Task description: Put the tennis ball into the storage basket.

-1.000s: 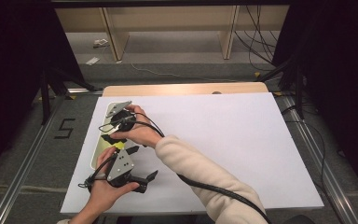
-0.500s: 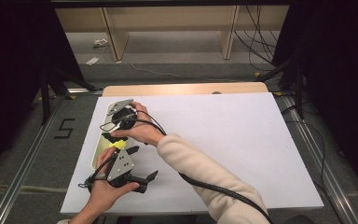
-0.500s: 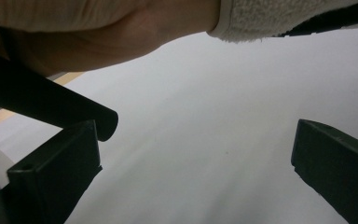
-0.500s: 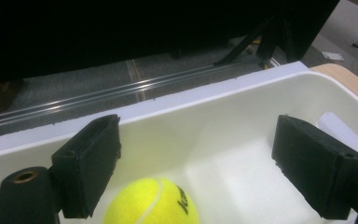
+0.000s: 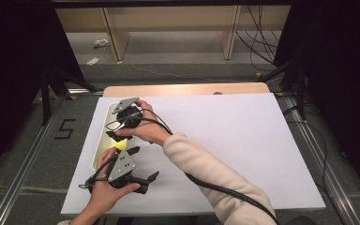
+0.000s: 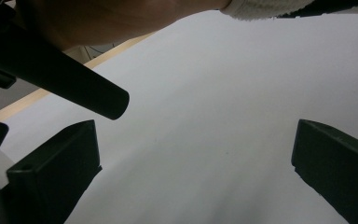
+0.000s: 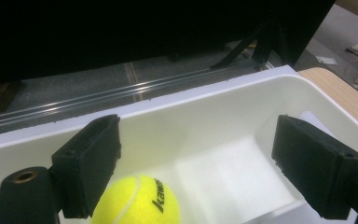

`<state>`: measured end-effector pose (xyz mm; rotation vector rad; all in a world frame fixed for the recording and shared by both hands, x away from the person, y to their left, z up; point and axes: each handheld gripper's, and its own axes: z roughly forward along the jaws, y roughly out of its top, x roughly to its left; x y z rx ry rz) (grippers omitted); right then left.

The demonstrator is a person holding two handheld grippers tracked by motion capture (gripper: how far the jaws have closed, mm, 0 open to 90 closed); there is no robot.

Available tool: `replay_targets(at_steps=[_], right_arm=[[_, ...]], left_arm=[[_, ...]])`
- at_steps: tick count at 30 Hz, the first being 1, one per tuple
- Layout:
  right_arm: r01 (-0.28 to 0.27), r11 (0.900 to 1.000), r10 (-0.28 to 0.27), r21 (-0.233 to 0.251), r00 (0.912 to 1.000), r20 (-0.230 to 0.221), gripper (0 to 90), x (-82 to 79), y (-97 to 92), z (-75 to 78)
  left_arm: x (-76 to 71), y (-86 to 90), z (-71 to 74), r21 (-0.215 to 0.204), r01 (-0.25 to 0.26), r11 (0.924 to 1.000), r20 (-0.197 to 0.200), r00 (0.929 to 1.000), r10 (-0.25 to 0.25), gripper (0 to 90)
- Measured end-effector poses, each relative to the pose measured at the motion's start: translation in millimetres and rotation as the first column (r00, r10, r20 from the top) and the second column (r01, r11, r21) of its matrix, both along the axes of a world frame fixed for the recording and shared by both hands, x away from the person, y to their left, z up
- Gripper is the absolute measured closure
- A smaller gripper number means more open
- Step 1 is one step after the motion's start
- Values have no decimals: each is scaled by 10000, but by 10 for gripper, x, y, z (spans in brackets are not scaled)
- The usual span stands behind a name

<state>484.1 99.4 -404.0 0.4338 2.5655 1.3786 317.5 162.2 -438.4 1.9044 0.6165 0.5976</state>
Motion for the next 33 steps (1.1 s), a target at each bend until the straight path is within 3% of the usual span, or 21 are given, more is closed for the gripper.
replay_targets(at_steps=[18, 33], right_arm=[[175, 9997, -179, 157, 9996, 217, 161, -31, -222, 98], [637, 9966, -650, 526, 9976, 230, 161, -53, -482, 179]], left_arm=[[-3, 8, 1, -22, -40, 10000, -21, 10000, 40, 6], [-2, 9, 8, 17, -43, 10000, 46, 10000, 43, 5]])
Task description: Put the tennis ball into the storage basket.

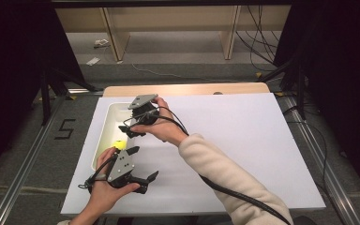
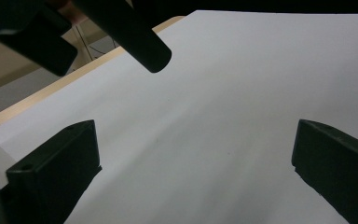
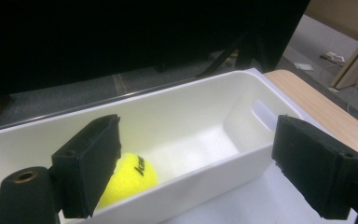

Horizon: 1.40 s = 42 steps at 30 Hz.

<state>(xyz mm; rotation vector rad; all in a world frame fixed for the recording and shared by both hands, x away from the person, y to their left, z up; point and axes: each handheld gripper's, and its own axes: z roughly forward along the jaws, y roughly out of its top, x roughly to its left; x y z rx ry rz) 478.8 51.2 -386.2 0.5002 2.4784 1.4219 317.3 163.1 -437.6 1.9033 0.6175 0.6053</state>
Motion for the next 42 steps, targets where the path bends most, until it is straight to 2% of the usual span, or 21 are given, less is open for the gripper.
replay_targets(at_steps=[15, 21, 42], right_arm=[[332, 9994, -332, 81, 9994, -18, 162, -14, -288, 12], [474, 9985, -472, 285, 9989, -82, 162, -29, -407, -6], [1146, 9931, -1141, 240, 9933, -189, 162, -54, -897, -77]], left_arm=[[1, 9, 2, -61, -56, 10000, -23, 10000, 56, 5], [-1, 19, 14, -70, -88, 9999, 46, 10000, 89, 5], [-1, 18, 15, -105, -124, 9999, 31, 9999, 124, 5]])
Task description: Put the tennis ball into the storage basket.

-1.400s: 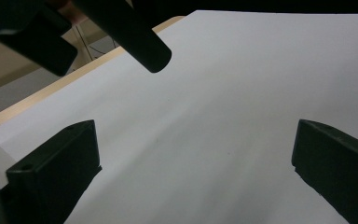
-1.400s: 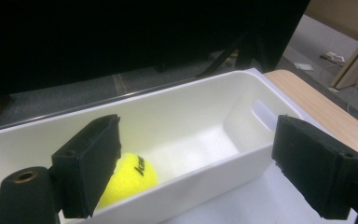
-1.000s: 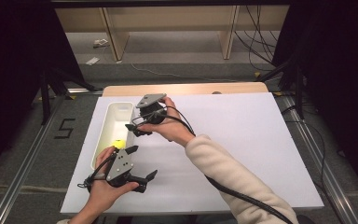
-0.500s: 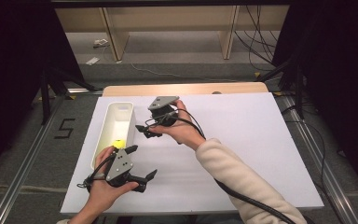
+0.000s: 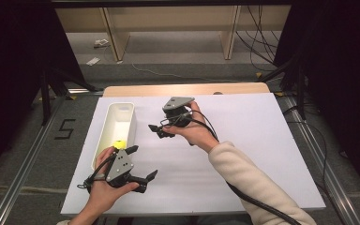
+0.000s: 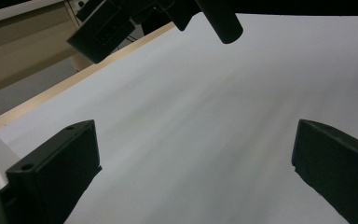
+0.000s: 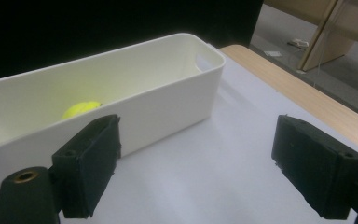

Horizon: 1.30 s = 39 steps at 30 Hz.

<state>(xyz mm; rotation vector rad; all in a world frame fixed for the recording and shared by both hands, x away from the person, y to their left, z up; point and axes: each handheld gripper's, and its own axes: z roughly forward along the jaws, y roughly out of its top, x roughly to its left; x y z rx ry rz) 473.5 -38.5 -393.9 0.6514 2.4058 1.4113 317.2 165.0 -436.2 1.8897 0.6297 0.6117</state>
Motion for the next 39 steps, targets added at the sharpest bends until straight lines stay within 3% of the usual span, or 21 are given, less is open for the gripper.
replay_targets(at_steps=[23, 27, 30, 39], right_arm=[[717, 9973, -716, 124, 9974, -70, 167, -45, -458, -72], [830, 9965, -828, 110, 9965, -128, 166, -64, -544, -109], [935, 9954, -933, 214, 9956, -93, 166, -71, -611, -139], [1267, 9916, -1262, 245, 9918, -176, 165, -103, -789, -177]], left_arm=[[-6, 0, 6, -111, 27, 9999, -75, 10000, -28, 5], [-24, -19, -6, -401, 191, 9990, -416, 9989, -208, 5], [-7, 3, 7, -121, 37, 9999, -96, 9999, -38, 5], [0, 13, 14, 5, -100, 9999, 84, 9999, 100, 5]])
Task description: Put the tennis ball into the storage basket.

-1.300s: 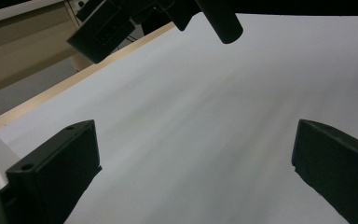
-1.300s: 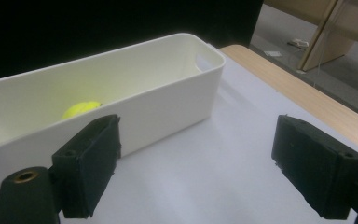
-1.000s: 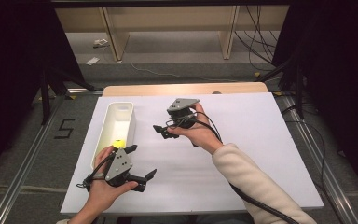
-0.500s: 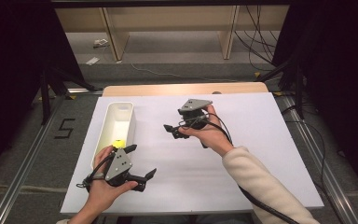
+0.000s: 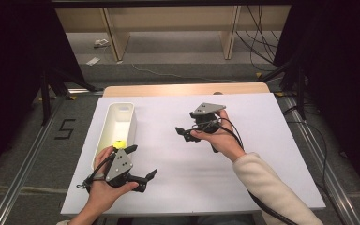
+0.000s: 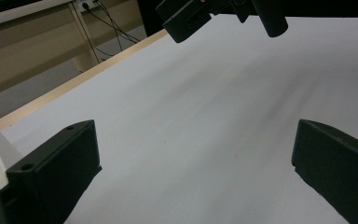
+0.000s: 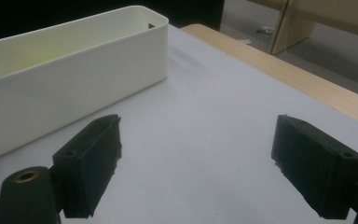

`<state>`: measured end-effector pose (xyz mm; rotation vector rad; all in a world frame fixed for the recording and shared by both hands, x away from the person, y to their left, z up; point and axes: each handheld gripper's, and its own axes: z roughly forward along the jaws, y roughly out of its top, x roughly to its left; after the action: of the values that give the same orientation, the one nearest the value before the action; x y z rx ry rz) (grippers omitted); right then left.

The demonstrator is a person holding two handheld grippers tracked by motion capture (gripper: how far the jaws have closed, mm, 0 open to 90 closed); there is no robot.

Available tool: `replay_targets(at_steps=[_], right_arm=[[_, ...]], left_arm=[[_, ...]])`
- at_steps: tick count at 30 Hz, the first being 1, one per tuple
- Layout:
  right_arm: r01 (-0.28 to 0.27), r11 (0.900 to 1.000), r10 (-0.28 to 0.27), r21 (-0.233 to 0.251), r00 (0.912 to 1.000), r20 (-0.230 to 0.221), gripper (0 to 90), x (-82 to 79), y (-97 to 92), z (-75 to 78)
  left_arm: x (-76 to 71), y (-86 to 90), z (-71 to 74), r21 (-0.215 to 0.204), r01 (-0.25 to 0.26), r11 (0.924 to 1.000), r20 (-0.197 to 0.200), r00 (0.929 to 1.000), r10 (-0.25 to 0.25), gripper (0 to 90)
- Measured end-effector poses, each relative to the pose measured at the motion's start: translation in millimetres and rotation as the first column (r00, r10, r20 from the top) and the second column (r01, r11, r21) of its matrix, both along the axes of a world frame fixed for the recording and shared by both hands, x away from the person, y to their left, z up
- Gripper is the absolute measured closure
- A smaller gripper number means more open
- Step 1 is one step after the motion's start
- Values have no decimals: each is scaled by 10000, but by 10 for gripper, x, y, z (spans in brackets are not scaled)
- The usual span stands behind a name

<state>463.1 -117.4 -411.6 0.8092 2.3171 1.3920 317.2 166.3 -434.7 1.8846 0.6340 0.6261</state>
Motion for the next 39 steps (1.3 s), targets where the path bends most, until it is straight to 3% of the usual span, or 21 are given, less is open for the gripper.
replay_targets(at_steps=[19, 39], right_arm=[[626, 9980, -625, -53, 9980, 92, 163, -93, -390, -11], [1154, 9930, -1149, -251, 9932, 180, 162, -347, -848, -63]], left_arm=[[-3, -5, 0, -28, -22, 10000, 10, 10000, 22, 5], [3, 21, -3, -91, -106, 9999, -87, 9999, 105, 4]])
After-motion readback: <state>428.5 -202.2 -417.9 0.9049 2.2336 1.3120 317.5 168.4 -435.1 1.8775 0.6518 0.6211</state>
